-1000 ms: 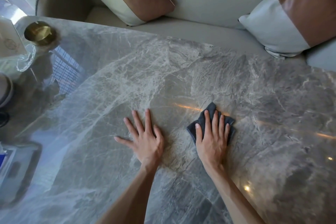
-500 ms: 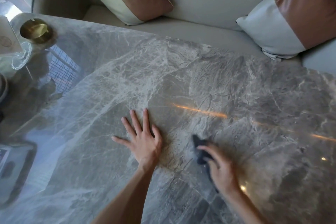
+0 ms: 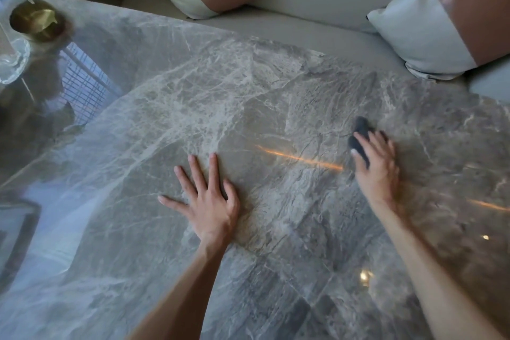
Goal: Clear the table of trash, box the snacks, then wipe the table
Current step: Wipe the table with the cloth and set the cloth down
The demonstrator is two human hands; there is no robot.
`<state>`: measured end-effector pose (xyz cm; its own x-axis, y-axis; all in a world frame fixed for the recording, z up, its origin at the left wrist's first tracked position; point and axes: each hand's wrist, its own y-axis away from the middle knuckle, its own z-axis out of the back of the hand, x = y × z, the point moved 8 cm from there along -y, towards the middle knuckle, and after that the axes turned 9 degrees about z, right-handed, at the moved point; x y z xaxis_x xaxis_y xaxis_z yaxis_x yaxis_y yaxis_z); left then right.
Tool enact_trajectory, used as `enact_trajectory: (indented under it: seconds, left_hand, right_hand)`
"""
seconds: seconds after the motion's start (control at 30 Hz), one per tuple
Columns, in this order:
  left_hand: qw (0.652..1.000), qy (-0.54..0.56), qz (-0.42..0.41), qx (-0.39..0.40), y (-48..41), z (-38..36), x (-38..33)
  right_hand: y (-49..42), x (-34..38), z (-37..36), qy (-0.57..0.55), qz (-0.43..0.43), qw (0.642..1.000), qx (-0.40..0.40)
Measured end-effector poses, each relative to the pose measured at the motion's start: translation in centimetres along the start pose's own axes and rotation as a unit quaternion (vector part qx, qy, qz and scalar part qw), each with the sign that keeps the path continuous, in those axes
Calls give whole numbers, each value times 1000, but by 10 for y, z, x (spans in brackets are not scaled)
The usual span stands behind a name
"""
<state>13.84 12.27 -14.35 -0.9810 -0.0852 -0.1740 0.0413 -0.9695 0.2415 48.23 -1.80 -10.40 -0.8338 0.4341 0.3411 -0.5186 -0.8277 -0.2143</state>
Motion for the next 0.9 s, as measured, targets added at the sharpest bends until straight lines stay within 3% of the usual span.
enact_trajectory:
  seconds: [0.13, 0.27, 0.5, 0.57, 0.63, 0.73, 0.8, 0.9]
  left_hand:
    - [1000, 3, -4, 6, 2, 5, -3]
    - [1000, 11, -7, 10, 3, 8, -3]
    - [1000, 17, -8, 2, 0, 5, -3]
    - [1000, 14, -5, -4, -1, 4, -2]
    - [1000, 10, -6, -9, 0, 3, -1]
    - [1000, 12, -8, -4, 0, 2, 0]
    - [1000, 14, -10, -7, 0, 3, -1]
    - [1000, 11, -4, -9, 0, 2, 0]
  right_hand:
    - [74, 99, -26, -36, 97, 991, 81]
    - [192, 188, -38, -128, 221, 951, 173]
    - [243, 183, -3, -168, 415, 863, 236]
    - [218, 152, 9, -226, 368, 876, 217]
    - [162, 95, 22, -303, 178, 922, 163]
    - [63, -12, 52, -176, -12, 984, 26]
    - [-5, -62, 64, -75, -72, 994, -33]
    - [-47, -86, 35, -76, -93, 993, -2]
